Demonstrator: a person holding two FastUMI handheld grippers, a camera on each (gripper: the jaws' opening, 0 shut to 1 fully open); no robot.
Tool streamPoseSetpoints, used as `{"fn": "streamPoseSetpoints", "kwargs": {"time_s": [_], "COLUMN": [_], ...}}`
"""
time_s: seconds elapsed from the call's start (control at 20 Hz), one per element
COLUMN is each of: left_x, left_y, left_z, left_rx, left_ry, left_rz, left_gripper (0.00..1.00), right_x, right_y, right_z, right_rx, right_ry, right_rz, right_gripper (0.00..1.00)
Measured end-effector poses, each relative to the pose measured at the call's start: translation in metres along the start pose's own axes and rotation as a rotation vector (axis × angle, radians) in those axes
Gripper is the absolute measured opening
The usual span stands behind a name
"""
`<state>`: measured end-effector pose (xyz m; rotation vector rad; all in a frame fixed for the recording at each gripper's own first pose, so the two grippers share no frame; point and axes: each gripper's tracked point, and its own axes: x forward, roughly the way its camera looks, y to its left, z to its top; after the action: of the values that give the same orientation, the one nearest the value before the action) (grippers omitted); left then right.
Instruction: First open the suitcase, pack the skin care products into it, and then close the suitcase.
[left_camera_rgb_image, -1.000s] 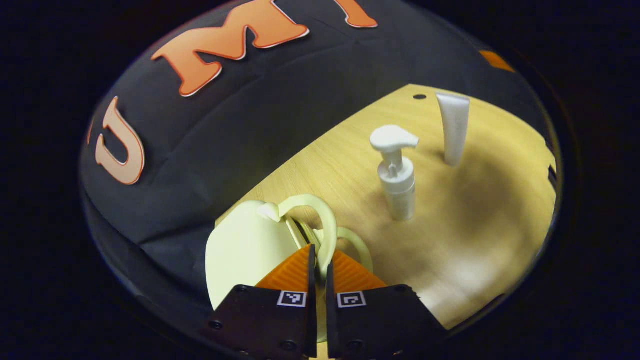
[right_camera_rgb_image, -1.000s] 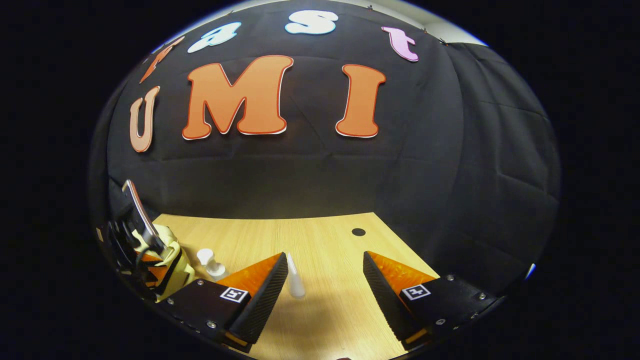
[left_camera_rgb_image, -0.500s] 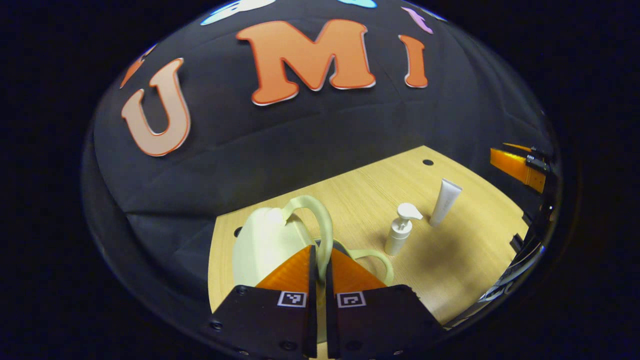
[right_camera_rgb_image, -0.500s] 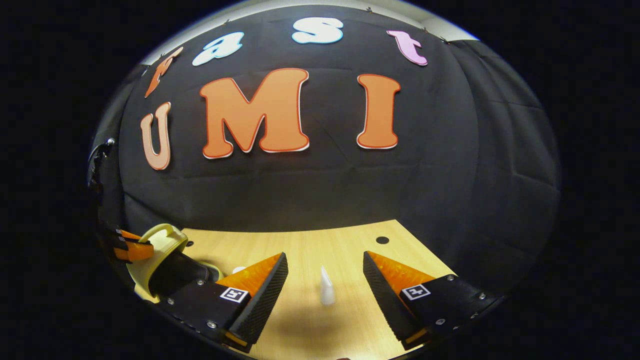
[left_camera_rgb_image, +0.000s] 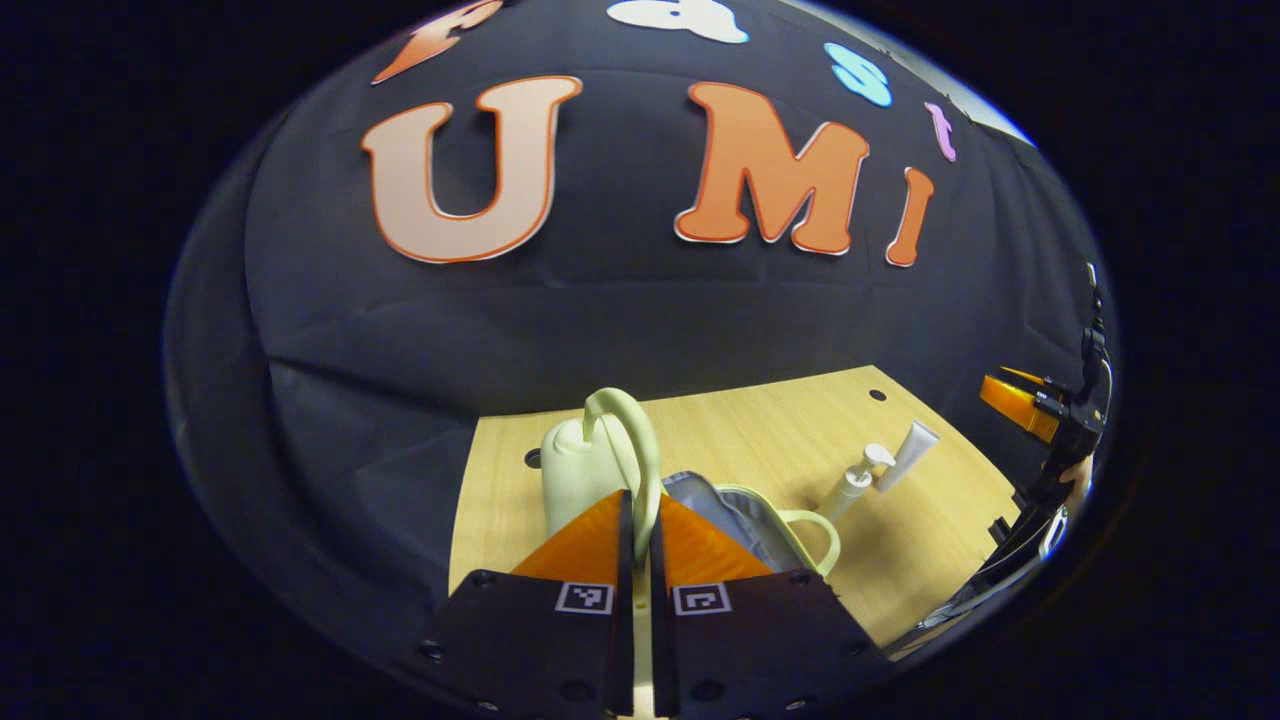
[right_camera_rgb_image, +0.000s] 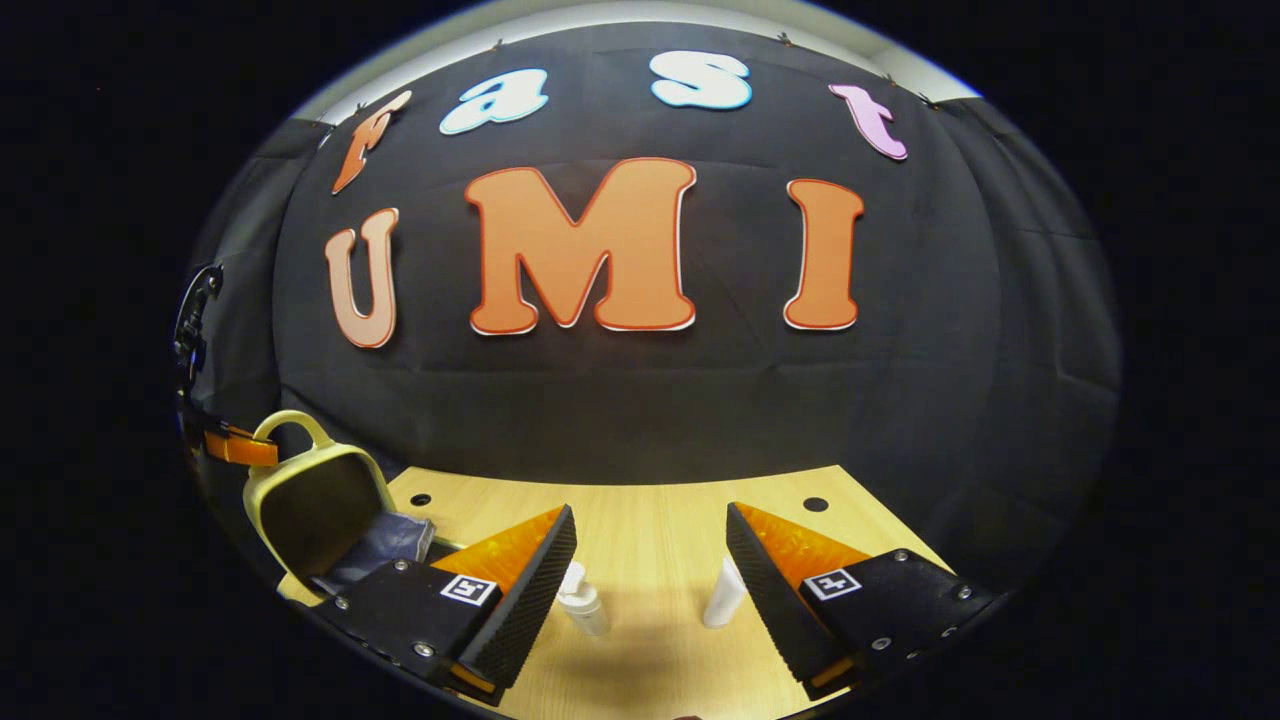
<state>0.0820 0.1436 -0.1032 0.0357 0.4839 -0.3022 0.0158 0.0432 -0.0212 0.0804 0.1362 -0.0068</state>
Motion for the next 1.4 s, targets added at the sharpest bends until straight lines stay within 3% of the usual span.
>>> {"fn": "streamPoseSetpoints", "kwargs": {"time_s": [0.25,0.45,0.75,0.95,1.0,1.05,1.1,1.2,1.25,1.4], "left_x": [-0.004,0.014,0.046,0.064,0.064,0.070,0.068,0.070,0.069,0.056], "left_y": [0.128,0.194,0.236,0.244,0.252,0.257,0.260,0.263,0.263,0.264], "left_z": [-0.061,-0.136,-0.238,-0.272,-0.276,-0.284,-0.286,-0.281,-0.271,-0.225], "left_rx": [-0.056,-0.165,-0.328,-0.404,-0.404,-0.401,-0.404,-0.389,-0.369,-0.271], "left_ry": [0.057,0.113,0.224,0.237,0.244,0.251,0.254,0.233,0.210,0.128], "left_rz": [0.148,0.210,0.232,0.230,0.265,0.283,0.286,0.288,0.296,0.369], "left_gripper": [0.07,0.08,0.07,0.07,0.07,0.13,0.26,0.26,0.33,0.99], "right_x": [-0.012,-0.018,-0.014,-0.007,-0.007,-0.006,-0.004,-0.001,0.000,0.005], "right_y": [0.033,0.046,0.054,0.054,0.052,0.051,0.050,0.046,0.045,0.037], "right_z": [0.008,0.015,0.008,-0.003,-0.004,-0.005,-0.007,-0.009,-0.010,-0.015], "right_rx": [0.001,-0.061,-0.118,-0.145,-0.146,-0.144,-0.142,-0.144,-0.145,-0.130], "right_ry": [-0.037,-0.072,-0.057,-0.027,-0.023,-0.020,-0.017,-0.008,-0.005,0.011], "right_rz": [0.010,0.000,-0.026,-0.033,-0.038,-0.042,-0.046,-0.054,-0.055,-0.054], "right_gripper": [0.96,0.95,0.96,0.96,0.96,0.96,0.96,0.96,0.96,0.97]}}
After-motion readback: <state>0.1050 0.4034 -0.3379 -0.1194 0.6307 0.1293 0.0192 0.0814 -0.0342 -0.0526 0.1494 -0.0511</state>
